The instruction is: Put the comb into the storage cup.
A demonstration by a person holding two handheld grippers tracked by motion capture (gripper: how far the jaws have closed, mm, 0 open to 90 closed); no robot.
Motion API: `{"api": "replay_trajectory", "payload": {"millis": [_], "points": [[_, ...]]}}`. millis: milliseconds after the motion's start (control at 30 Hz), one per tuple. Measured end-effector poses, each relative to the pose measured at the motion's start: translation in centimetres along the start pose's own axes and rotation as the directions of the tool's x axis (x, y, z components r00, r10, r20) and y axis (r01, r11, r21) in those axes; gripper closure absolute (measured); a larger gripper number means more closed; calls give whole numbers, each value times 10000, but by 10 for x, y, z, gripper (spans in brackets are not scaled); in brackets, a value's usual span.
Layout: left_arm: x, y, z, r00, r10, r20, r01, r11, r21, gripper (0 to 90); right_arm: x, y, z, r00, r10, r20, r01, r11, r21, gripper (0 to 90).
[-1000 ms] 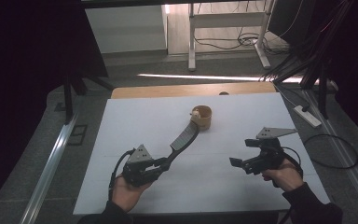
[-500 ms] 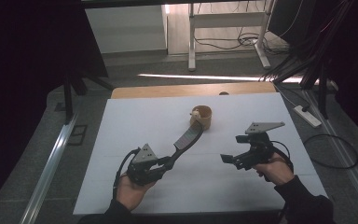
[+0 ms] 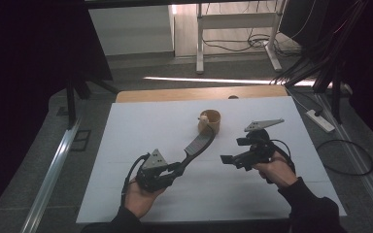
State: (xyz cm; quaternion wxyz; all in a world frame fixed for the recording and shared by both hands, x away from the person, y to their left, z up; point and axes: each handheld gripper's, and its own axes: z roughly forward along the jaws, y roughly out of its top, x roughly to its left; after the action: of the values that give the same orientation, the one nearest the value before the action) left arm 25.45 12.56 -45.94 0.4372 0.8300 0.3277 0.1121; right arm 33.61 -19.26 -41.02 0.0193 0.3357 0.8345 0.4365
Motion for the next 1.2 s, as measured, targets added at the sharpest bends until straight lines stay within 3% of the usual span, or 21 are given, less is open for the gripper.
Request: {"api": "replay_trajectory", "payload": {"millis": [100,367,1200], "points": [[0,1,1,10000,-18,30,18,10000,-19,721,1,4,3,9998,116,181,-115,9999,-59,0],[-2,2,5,10000,9,38,-9,10000,-43,721,6,11,12,9999,91,132,-92,9999,116,0],[-8,8,17,10000,59,38,-58,9996,-283,721,6,26,34,9927,970,-722,-946,9948,365,0]]}}
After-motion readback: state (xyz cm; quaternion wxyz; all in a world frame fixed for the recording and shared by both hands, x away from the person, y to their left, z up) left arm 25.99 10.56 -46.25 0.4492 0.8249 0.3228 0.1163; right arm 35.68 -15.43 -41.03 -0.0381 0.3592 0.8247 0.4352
